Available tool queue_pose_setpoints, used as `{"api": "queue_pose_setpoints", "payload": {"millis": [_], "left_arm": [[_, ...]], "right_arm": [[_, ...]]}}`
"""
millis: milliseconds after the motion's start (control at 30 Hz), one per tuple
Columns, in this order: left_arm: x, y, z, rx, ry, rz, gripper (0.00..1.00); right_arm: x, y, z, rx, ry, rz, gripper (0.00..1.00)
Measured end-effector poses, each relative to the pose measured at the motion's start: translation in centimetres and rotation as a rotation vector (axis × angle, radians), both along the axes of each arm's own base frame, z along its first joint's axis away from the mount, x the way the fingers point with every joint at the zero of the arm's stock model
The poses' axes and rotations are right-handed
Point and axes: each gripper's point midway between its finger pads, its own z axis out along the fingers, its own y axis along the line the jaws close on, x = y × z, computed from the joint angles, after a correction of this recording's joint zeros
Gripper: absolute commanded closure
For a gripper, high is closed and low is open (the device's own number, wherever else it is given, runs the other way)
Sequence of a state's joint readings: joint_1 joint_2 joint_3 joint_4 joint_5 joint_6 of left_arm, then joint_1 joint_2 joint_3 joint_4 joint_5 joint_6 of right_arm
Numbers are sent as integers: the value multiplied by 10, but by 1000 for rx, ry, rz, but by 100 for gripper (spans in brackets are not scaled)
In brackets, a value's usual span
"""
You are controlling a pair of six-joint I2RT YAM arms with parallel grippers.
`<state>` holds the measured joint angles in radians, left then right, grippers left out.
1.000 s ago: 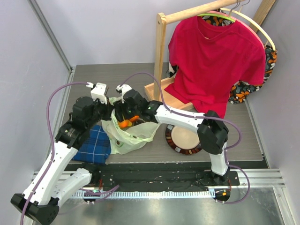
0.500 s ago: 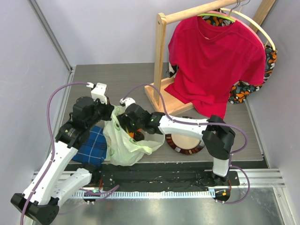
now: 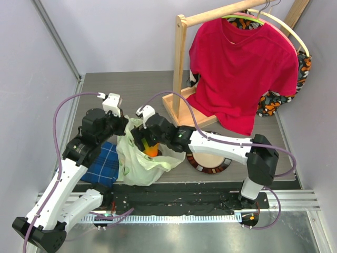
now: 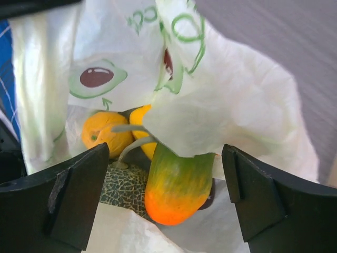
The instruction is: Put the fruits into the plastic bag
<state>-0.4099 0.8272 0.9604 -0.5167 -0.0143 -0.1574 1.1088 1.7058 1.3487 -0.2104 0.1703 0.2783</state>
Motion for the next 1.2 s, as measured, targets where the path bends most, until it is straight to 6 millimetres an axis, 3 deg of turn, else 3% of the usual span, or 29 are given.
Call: {"api": "queue_pose_setpoints", "payload": {"millis": [133, 233, 500, 833, 1067, 1200], "left_arm": [[0, 0, 0, 0, 0, 0, 100], [0, 0, 0, 0, 0, 0, 100], [1, 0, -1, 2, 4, 0, 100], [1, -1, -2, 2, 6, -1, 100], [1, -1, -3, 3, 8, 0, 100], [1, -1, -3, 4, 8, 0, 100]], "right_arm": [[10, -11, 14, -3, -57, -44, 1], [19, -20, 14, -18, -75, -93, 2], [18, -44, -23, -94, -16, -143, 3], [-8, -81, -89, -201, 115, -186, 6], [-13, -87, -93, -183, 145, -213, 7], [-14, -93, -84, -168, 134, -222, 5]]}}
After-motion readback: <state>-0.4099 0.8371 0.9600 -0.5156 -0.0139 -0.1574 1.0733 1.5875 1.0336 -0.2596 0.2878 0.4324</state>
